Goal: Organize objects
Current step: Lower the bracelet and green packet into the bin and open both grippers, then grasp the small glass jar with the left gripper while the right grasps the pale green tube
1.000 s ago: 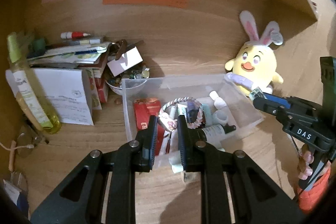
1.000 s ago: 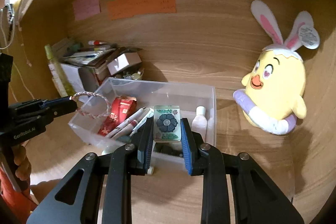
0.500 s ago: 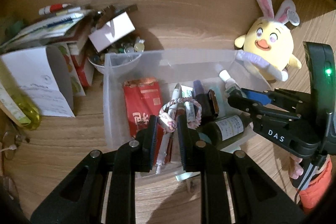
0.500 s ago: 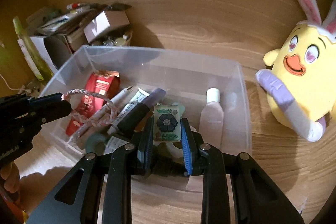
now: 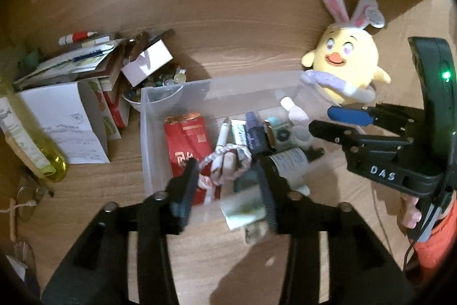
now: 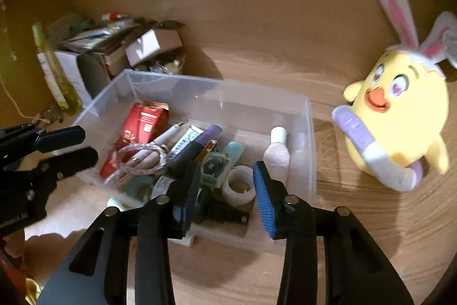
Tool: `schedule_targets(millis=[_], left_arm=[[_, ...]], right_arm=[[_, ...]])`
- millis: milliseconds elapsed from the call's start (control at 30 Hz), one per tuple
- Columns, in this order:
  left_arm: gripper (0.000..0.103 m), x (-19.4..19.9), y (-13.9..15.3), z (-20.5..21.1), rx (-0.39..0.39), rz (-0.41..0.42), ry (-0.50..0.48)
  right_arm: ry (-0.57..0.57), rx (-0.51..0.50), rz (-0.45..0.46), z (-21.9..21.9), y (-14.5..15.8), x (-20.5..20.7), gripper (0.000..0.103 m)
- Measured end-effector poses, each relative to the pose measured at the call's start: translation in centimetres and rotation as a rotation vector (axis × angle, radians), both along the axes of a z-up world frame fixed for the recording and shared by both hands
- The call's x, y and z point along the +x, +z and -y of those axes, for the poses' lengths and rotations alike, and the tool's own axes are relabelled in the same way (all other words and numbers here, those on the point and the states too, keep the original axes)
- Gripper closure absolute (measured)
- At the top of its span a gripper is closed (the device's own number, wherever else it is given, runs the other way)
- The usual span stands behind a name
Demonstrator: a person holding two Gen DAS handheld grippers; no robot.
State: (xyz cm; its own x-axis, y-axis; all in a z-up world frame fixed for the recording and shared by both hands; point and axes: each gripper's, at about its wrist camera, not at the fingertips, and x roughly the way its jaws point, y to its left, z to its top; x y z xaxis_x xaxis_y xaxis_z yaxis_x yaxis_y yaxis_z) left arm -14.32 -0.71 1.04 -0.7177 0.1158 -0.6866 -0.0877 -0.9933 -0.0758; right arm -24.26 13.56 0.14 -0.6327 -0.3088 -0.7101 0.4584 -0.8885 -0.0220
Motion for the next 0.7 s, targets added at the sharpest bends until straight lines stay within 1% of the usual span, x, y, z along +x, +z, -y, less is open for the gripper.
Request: schedule_targets(millis=[67, 200, 300, 433, 467, 567, 667, 700], left_arm=[[0.054, 1.0, 0.0, -0.1, -0.005, -0.004, -0.008], [0.043, 2.7, -0.5, -0.4, 0.008, 0.005, -0.026], [0.041, 3.5, -1.8, -1.1, 0.014, 0.035, -0.046], [0.041, 3.2, -4.2, -2.1, -0.007, 0.111, -0.068], [0.041, 2.8, -5.1, -2.3, -0.013, 0.143, -0.074], [0.041, 2.0, -6.6, -2.7, -0.015, 0.207, -0.085], [0.041, 1.2, -7.5, -2.8, -0.018, 0.246, -0.075], [0.041, 1.1, -7.6, -2.9, -0.023, 0.247, -0.07]], right_arm=[[0.012, -0.006, -0.023, -0.4, 0.6, 1.3, 0.064], [0.035, -0.027, -0.048, -1.2, 1.3, 3.4, 0.061], [0.052, -0.038, -0.051, -1.7, 1.1, 4.9, 0.057], [0.084, -0.015, -0.03, -1.8, -0.5, 6.2, 0.055], [0.09, -0.007, -0.022, -1.8, -0.9, 6.4, 0.055], [0.106, 0.027, 0.012, -1.4, -2.6, 6.4, 0.055], [0.13, 0.055, 0.047, -0.5, -4.1, 6.0, 0.055], [0.135, 0.062, 0.051, -0.2, -4.4, 5.9, 0.055]])
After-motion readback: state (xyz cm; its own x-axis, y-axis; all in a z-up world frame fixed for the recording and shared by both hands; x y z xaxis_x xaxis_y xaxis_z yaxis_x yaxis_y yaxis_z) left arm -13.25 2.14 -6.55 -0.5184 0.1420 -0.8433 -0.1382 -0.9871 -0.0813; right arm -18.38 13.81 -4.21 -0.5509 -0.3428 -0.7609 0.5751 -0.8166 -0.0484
